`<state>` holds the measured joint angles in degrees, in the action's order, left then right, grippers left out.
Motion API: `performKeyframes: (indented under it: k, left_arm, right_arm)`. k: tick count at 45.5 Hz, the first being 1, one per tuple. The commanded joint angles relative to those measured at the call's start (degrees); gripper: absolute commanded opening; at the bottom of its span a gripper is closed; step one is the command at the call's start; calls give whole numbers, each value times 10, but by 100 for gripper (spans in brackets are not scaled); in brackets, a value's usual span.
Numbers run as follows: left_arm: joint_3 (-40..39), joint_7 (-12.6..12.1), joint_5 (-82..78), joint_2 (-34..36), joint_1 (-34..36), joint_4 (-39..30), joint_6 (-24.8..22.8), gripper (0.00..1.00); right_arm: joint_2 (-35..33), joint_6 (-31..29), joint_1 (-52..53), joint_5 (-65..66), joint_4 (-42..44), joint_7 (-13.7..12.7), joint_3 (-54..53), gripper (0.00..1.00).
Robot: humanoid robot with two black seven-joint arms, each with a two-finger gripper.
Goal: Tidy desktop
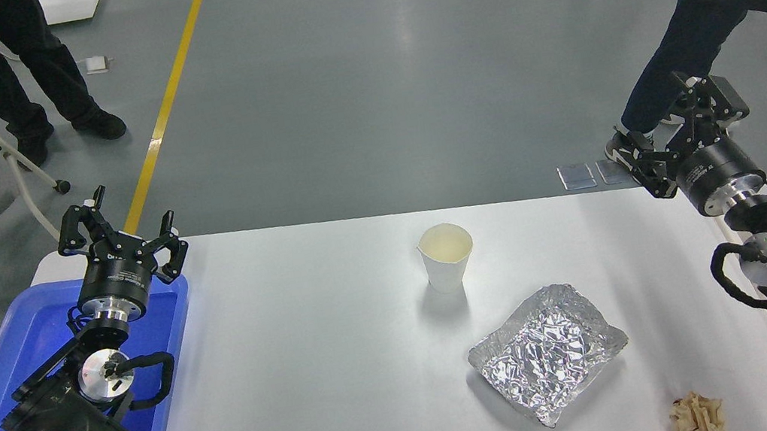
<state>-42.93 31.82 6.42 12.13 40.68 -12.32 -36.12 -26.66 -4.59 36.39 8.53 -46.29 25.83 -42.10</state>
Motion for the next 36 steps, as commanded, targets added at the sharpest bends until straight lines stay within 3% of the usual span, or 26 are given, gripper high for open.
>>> performKeyframes:
  k: [1, 36]
  left_arm:
    - [-1, 1, 0, 0, 0, 0, 0, 100]
    - [-1, 0, 0, 0, -1, 0, 0, 100]
  right_arm:
    - [-3, 0, 0, 0, 0, 0, -1, 100]
    - [-3, -9, -11, -1, 17, 8, -11, 100]
